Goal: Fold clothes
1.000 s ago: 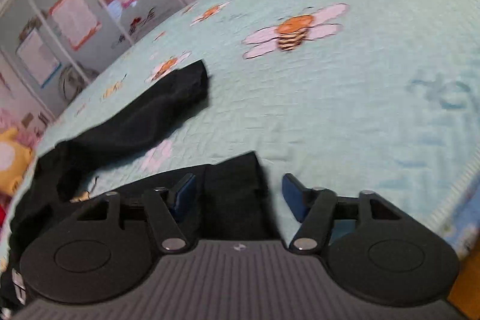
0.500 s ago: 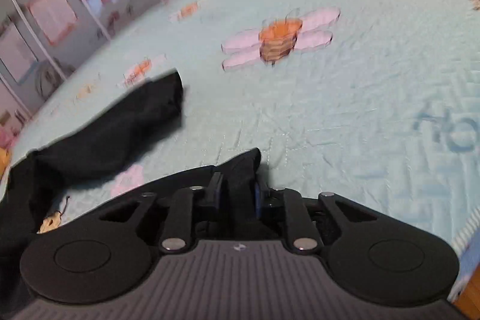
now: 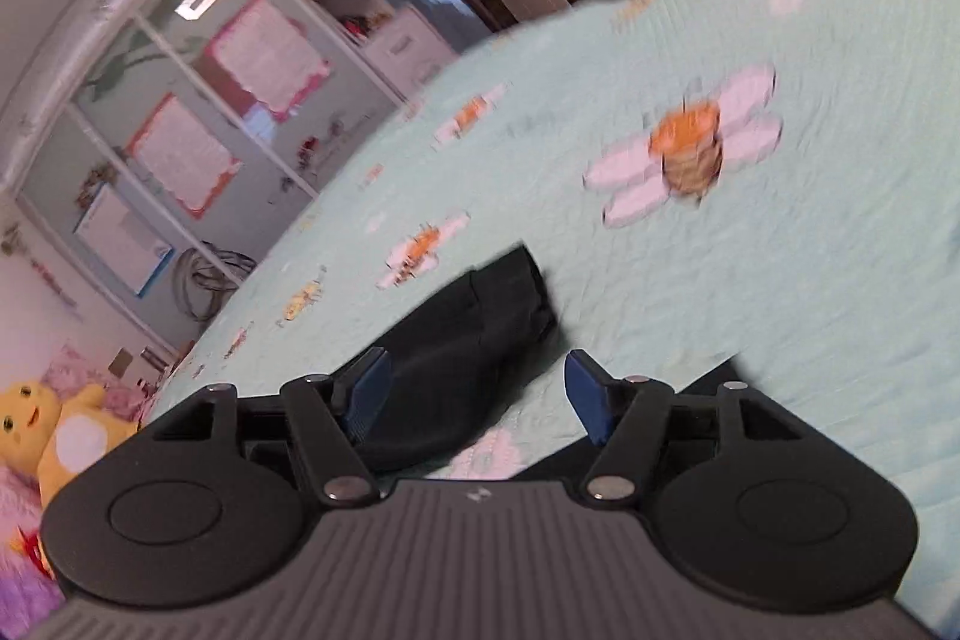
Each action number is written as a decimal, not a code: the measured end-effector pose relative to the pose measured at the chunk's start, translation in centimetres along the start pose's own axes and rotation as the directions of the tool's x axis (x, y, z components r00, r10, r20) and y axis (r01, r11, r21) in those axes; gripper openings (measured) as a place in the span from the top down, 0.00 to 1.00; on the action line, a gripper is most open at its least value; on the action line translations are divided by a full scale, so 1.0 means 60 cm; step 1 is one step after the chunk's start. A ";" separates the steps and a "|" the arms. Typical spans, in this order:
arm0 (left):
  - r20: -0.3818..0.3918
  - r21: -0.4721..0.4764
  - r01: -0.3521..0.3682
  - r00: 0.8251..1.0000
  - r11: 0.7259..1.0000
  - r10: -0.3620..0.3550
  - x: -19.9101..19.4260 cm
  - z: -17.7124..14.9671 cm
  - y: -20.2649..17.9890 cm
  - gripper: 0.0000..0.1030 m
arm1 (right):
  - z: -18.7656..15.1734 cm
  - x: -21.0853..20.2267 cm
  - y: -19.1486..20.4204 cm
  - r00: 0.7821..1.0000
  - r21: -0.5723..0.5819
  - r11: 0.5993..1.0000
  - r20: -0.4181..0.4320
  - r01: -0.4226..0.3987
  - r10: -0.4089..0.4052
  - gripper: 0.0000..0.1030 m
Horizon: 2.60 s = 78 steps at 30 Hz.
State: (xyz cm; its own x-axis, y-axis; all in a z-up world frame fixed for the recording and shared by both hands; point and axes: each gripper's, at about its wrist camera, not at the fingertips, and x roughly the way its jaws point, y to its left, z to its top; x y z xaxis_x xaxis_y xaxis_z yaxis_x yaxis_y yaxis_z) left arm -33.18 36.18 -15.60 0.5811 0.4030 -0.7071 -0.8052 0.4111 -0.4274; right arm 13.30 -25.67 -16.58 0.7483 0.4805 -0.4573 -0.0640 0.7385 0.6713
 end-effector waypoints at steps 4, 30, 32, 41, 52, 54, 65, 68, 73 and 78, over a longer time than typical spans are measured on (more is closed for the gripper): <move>0.010 0.011 -0.022 1.000 1.000 0.022 -0.005 0.014 0.002 0.47 | -0.003 0.092 -0.020 0.999 0.185 0.983 -0.051 0.009 0.000 0.37; 0.039 0.091 0.061 0.997 0.994 -0.065 -0.018 0.002 -0.076 0.44 | -0.075 -0.080 0.003 0.997 -0.027 1.000 0.073 -0.008 0.010 0.52; 0.038 0.094 0.072 0.996 0.993 -0.076 -0.020 -0.001 -0.082 0.44 | -0.101 -0.081 0.026 0.998 -0.074 0.995 0.016 -0.066 0.067 0.52; 0.054 0.125 0.098 0.993 0.987 -0.105 -0.035 -0.002 -0.090 0.41 | -0.194 -0.041 0.091 0.994 -0.243 0.969 -0.112 -0.042 0.015 0.42; 0.122 0.123 0.155 0.978 0.980 -0.170 0.057 0.103 -0.152 0.34 | -0.232 -0.012 0.302 0.962 -0.519 0.812 -0.186 -0.268 0.199 0.40; 0.125 0.099 0.161 0.977 0.982 -0.173 0.087 0.144 -0.151 0.32 | -0.269 0.016 0.311 0.973 -0.568 0.792 -0.174 -0.225 0.151 0.40; -0.085 -0.087 0.213 0.972 0.973 -0.220 0.368 0.324 -0.138 0.32 | -0.404 0.068 0.300 0.997 -0.733 0.680 -0.025 0.030 -0.070 0.31; -0.155 -0.169 0.287 0.937 0.943 -0.313 0.422 0.332 -0.140 0.34 | -0.393 0.074 0.292 0.996 -0.707 0.707 -0.061 0.006 -0.069 0.30; -0.159 -0.251 0.406 0.878 0.879 -0.451 0.432 0.325 -0.134 0.34 | -0.399 0.074 0.295 0.996 -0.715 0.699 -0.057 0.011 -0.074 0.29; -0.207 -0.221 0.395 0.874 0.892 -0.439 0.461 0.325 -0.162 0.43 | -0.401 0.077 0.291 0.996 -0.717 0.697 -0.057 0.011 -0.074 0.29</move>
State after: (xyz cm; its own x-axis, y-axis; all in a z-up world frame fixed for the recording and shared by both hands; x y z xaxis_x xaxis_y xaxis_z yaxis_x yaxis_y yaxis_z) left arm -6.99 59.27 -20.02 0.8370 0.0026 -0.5472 -0.5143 0.3453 -0.7850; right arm -0.22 0.85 -20.99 0.7123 0.4504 -0.5382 -0.5097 0.8592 0.0445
